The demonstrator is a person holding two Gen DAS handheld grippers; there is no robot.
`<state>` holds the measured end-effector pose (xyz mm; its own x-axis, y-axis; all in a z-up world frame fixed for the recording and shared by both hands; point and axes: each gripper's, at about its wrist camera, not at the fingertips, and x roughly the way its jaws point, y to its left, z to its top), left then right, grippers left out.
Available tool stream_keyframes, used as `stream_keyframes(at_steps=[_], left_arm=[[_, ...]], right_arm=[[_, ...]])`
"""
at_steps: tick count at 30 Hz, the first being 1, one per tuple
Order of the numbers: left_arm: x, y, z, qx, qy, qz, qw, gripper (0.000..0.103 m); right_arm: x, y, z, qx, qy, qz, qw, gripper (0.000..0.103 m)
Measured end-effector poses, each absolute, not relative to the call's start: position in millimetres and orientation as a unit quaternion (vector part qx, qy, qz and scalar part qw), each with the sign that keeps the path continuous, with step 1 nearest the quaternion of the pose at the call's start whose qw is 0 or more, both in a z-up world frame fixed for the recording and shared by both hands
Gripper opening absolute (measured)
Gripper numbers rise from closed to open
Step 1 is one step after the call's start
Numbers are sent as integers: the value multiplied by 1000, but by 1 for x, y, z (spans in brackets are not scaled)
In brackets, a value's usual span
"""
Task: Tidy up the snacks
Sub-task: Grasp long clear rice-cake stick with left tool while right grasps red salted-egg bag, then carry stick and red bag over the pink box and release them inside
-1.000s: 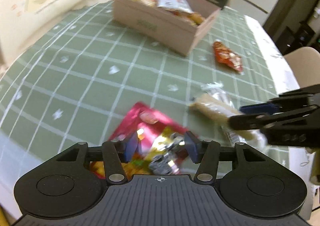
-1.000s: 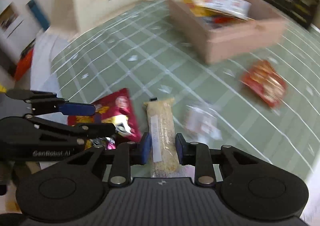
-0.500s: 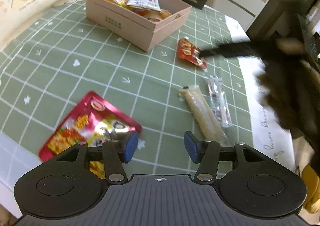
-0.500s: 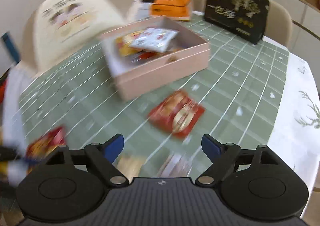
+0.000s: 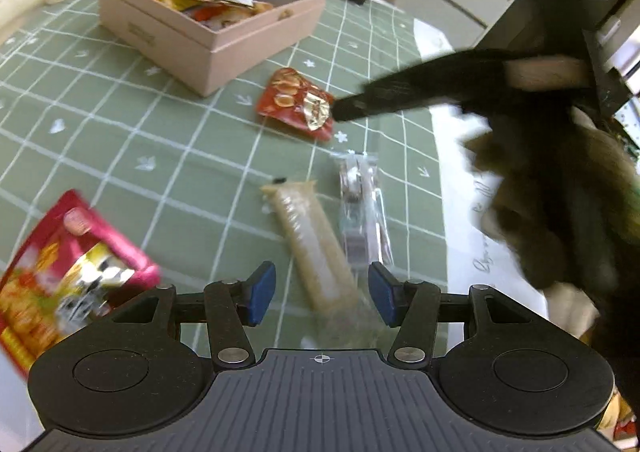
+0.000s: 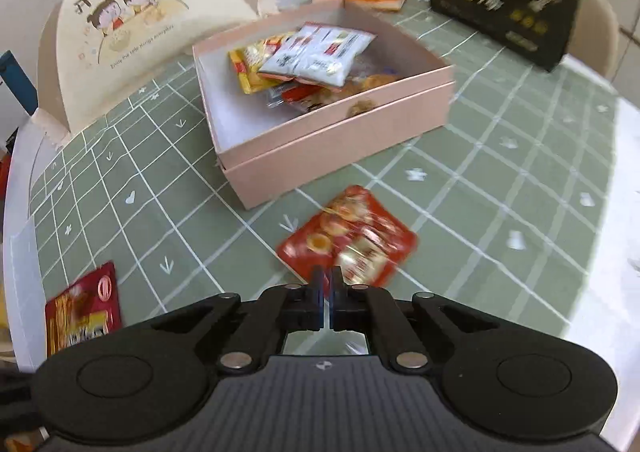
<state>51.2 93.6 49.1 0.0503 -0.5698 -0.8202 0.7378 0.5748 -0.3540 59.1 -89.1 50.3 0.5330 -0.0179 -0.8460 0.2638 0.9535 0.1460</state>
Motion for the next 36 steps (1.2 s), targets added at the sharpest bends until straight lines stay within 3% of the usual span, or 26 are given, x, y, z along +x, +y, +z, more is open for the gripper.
stream_keyframes(at_steps=[3,5,7,13,16,20,21,23,26,28,30,36], left_arm=[[48,67,38,123,511,-443,726,48],[46,55,31,147,502,-445,727,39],[44,53,29,155,491,-453,728,35],[48,86,32,161,498,-436,732,33],[50,115,35,161,506,-407,743,33],[57,140,33,135,522,-385,749,33],[57,142,32,134,523,-381,750,33],[58,146,31,131,526,-379,750,33],[60,146,31,125,527,-380,750,33],[61,149,31,120,526,-380,751,33],[64,145,30,118,526,-381,751,33],[68,136,29,94,528,-385,751,34]], right_arm=[[32,-101,57,157,468,-89,865,7],[13,-107,59,169,467,-105,861,23],[-3,-106,57,171,466,-121,860,55],[-8,-93,38,171,469,-132,856,59],[15,-96,34,189,452,-145,860,74],[58,-108,19,261,440,-189,838,75],[68,-110,16,288,433,-196,832,84],[84,-105,16,288,415,-206,838,84],[113,-88,12,214,460,-203,837,85],[119,-71,12,153,491,-177,839,76],[111,-56,13,106,503,-138,847,75],[58,-49,28,85,500,-88,857,73]])
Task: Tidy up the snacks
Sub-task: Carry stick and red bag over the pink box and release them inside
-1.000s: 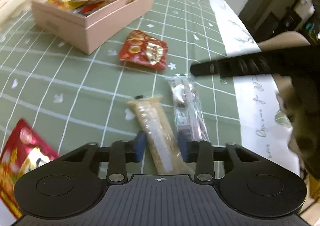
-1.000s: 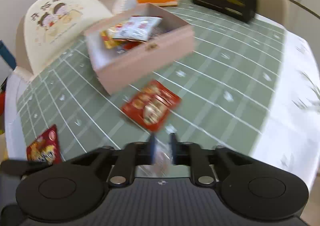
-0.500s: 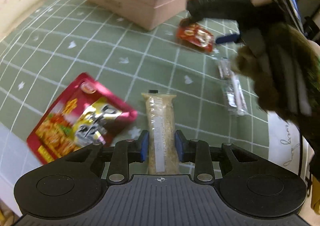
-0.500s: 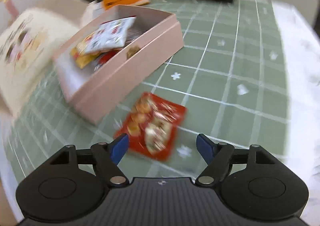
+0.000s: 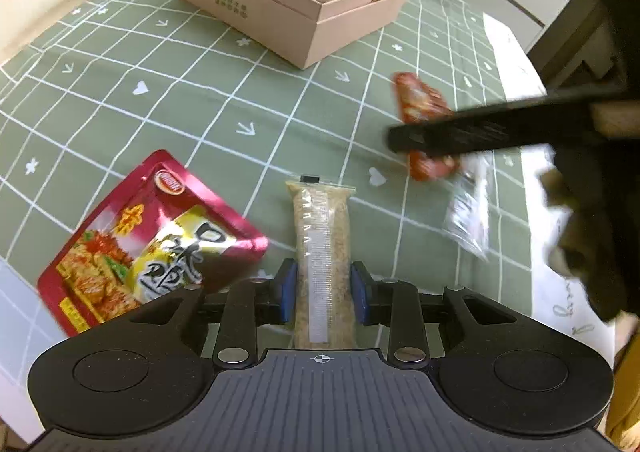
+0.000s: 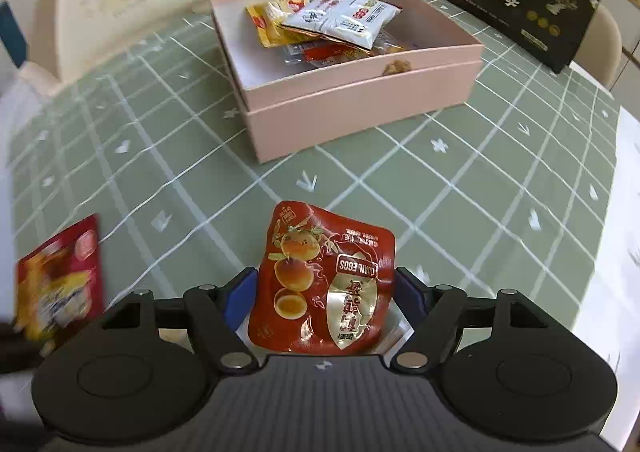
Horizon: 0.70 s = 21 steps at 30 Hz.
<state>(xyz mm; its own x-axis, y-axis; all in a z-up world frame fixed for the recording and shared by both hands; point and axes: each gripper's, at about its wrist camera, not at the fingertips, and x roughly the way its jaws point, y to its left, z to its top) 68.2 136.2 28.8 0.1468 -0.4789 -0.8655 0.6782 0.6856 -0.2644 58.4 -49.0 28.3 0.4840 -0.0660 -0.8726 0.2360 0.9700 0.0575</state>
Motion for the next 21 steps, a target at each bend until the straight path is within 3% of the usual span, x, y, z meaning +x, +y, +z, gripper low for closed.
stream_keyframes(at_steps=[10,21], left_arm=[[63,118,28,92,502,-390,766,33],[83,107,108,-1,443,-379,813,33]], right_arm=[[-6,-76,63,107,468,-95,872,73],[-29,-98,77,114,443,-84,885,74]])
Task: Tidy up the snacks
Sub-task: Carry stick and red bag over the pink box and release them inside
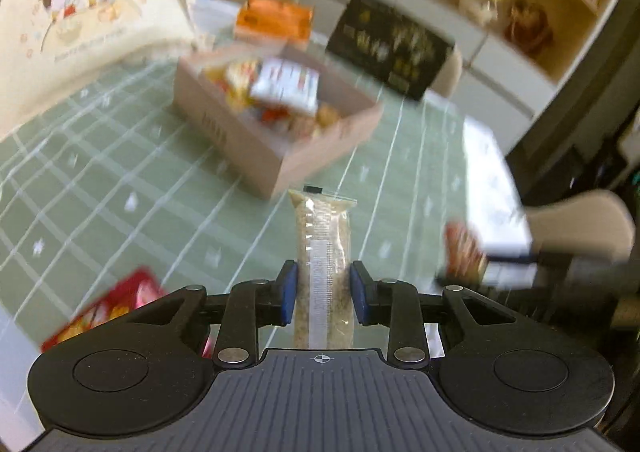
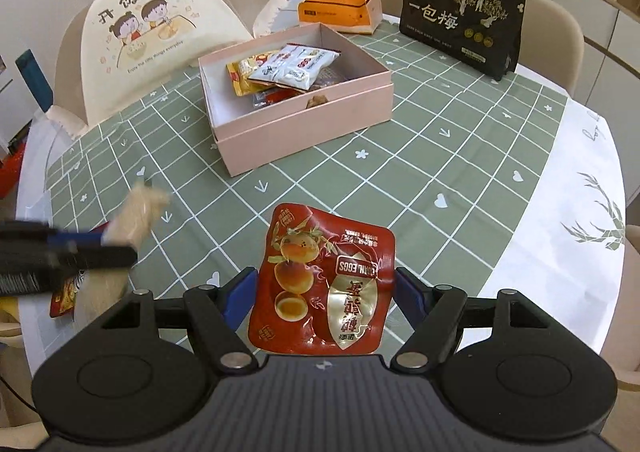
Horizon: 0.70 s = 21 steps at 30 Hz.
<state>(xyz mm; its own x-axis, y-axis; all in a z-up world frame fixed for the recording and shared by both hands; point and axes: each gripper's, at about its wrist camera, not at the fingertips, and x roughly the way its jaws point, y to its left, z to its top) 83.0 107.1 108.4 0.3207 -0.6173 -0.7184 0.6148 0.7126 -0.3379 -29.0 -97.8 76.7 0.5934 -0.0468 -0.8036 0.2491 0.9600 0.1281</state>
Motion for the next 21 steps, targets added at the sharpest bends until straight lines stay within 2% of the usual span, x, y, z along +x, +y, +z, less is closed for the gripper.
stream_keyframes(at_steps=[5,8,9,11,14,21], left_arm=[[130,69,168,-35,354,-383,853,33],[174,40,173,-31,313,-382,869,38],[190,32,167,-25,323,-373,869,34],[209,36,156,-63,343,-368,862,34],[203,67,150,-94,329,-382,858,34],[184,144,89,10,414,-340,845,34]], right_arm=[[-36,-102,86,121,436,-80,888,74],[-41,-101,92,121,431,-88,890,74],[-42,-100,94,121,431,-94,889,74],[-43,-98,98,122,433,-117,885,74],[-48,-94,107,120,434,-121,885,74],[-18,-93,139,105,430,-101,891,73]])
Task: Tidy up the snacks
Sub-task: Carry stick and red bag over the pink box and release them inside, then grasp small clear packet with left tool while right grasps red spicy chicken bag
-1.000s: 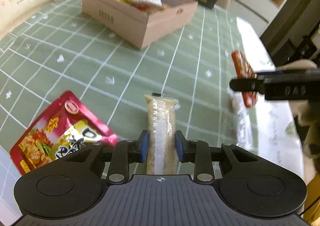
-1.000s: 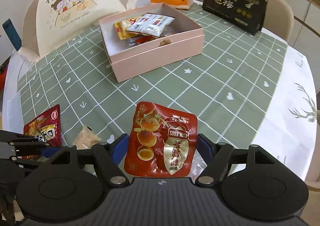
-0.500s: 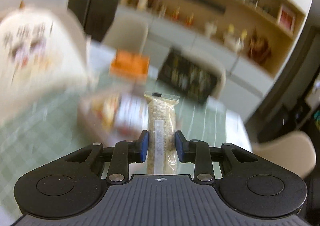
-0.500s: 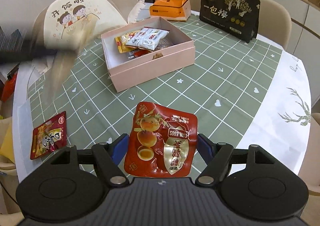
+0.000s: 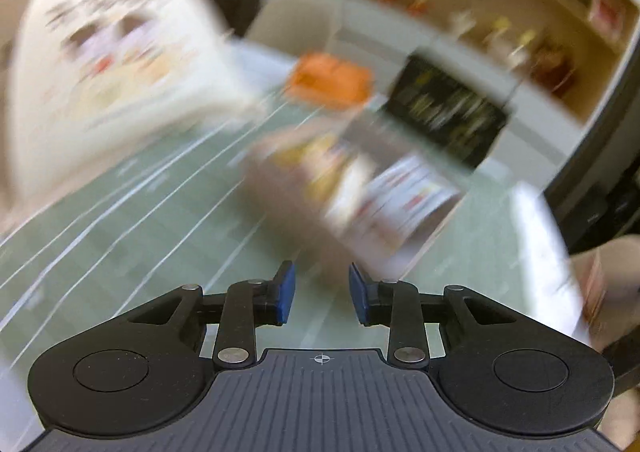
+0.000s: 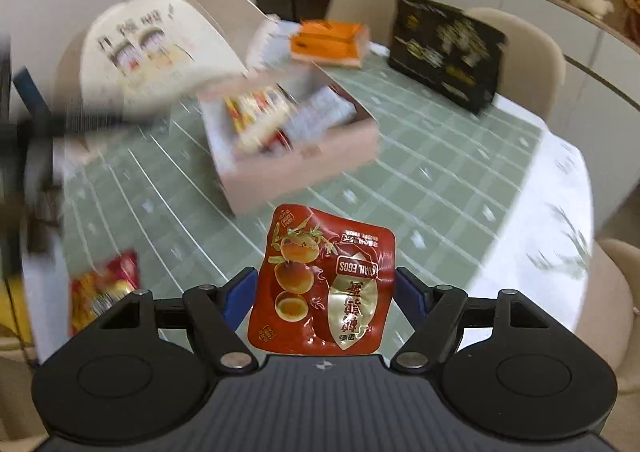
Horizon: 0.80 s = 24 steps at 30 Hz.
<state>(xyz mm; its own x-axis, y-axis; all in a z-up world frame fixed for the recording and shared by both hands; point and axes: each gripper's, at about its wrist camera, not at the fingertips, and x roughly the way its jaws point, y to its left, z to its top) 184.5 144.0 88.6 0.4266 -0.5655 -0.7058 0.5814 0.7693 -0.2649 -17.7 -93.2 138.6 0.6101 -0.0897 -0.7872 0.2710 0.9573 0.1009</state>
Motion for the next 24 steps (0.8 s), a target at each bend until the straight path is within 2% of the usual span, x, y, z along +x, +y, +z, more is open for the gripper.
stream_keyframes(at_steps=[4,5,6,10,12,17,24], left_arm=[[181,187,57,8,456,-303,837,34],[180,197,53,8,465,-295,835,34],[179,203,50,11,470,-290,834,34],[175,222,44,14,472,-286,834,34],[175,231,39,7,476,-281,834,34],[164,245,26,-14,498,-255,829,34],[112,236,17,-71,488,-245,834,33]], right_arm=[[53,-95,174,105,374,-84,918,73],[71,-97,183,111,347,-84,928,76],[91,-100,189,115,340,-93,929,82],[143,-104,189,170,378,-90,906,82],[139,-96,182,179,388,-76,901,82],[111,-60,146,96,440,-66,891,82],[32,-59,84,61,496,-53,865,82]])
